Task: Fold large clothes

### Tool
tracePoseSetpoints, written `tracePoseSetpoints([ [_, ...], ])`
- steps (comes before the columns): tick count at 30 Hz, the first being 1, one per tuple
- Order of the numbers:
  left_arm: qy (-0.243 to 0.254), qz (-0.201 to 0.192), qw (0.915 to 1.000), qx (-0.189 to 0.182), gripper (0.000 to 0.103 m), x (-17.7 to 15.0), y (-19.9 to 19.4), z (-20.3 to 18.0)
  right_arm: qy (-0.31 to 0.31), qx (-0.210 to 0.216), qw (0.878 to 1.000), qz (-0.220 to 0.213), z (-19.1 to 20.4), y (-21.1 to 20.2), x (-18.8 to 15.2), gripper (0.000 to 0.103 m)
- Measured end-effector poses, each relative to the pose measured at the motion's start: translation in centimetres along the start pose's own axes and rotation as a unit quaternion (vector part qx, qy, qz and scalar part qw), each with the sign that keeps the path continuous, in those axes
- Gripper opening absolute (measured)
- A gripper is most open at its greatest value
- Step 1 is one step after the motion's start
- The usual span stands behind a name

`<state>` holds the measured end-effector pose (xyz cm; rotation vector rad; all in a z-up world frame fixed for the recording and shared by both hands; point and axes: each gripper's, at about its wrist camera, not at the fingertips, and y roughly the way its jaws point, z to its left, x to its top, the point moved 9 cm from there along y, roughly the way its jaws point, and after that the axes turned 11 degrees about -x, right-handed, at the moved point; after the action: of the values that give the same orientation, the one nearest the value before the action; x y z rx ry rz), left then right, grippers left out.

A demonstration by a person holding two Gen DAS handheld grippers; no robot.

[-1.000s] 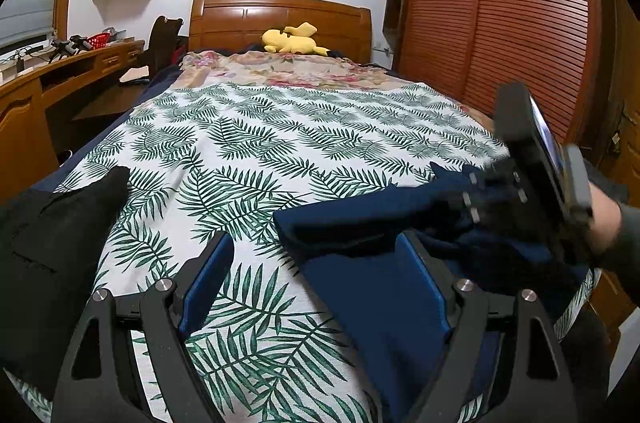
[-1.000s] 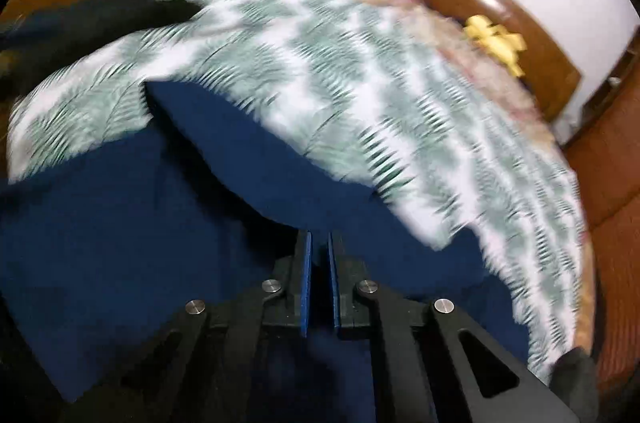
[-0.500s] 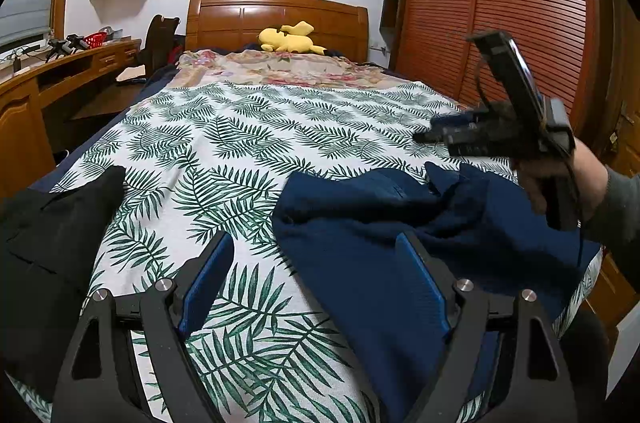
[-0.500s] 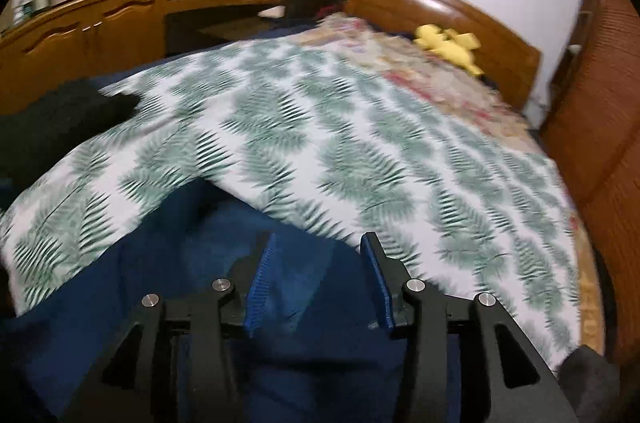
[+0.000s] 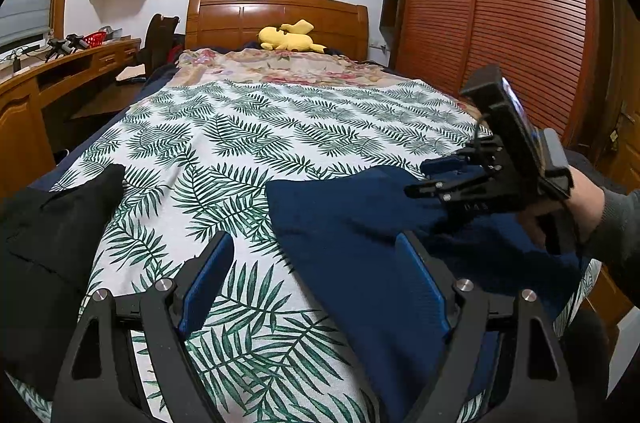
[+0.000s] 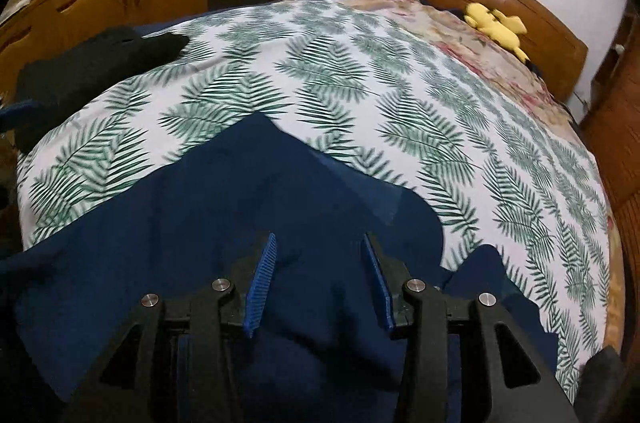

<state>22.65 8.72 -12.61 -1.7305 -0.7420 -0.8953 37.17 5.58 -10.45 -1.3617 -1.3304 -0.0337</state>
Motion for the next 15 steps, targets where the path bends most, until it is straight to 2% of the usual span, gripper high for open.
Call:
tracePoseSetpoints([
  [6,0.005,0.003,1.0000,-0.003,0.084,-0.2,0.3,-0.4,0.028,-0.012,0.999,0.036,-3.0,3.0,-0.6,0.046],
  [10,0.008,0.005,0.9999,-0.006,0.084,-0.2,0.4,-0.8,0.056,0.011,0.994,0.095,-4.1,6.3,-2.5,0.051],
  [11,0.009,0.005,0.9999,-0.006,0.084,-0.2,0.4,-0.8,0.058,0.005,0.992,0.108,-4.4,6.9,-3.0,0.051],
  [15,0.008,0.006,0.9999,-0.007,0.084,-0.2,0.4,-0.9,0.065,0.006,0.991,0.115,-4.5,8.3,-3.6,0.054],
])
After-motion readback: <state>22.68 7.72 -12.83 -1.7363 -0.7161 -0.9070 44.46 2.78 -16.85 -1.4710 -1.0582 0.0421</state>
